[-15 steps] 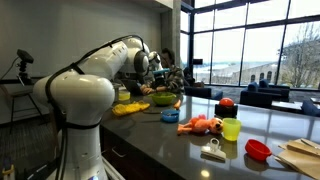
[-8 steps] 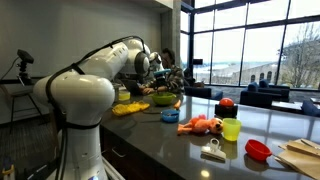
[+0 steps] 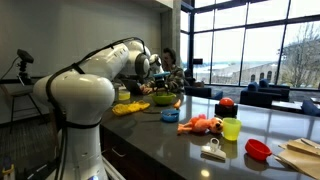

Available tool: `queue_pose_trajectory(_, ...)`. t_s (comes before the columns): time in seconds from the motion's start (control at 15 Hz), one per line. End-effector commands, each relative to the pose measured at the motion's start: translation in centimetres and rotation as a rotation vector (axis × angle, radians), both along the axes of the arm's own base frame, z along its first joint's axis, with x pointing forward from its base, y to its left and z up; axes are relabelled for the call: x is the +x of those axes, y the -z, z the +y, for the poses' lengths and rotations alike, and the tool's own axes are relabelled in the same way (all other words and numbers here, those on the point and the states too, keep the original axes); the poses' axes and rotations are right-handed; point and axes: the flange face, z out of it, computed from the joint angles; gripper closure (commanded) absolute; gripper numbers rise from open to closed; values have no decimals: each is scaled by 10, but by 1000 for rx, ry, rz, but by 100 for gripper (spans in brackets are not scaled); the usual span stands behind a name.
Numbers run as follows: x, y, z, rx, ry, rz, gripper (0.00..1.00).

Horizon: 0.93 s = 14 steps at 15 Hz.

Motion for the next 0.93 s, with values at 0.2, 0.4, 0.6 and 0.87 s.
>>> queue_pose_trajectory(0.2, 10, 16, 10, 82, -15, -49, 0)
queue_pose_trajectory(0.4, 16, 36, 4, 35, 0, -72, 0)
queue_pose_trajectory(0.6, 19, 56, -4, 4, 18, -72, 0)
queue_pose_trajectory(0.87, 20, 53, -6, -9, 35, -79, 0)
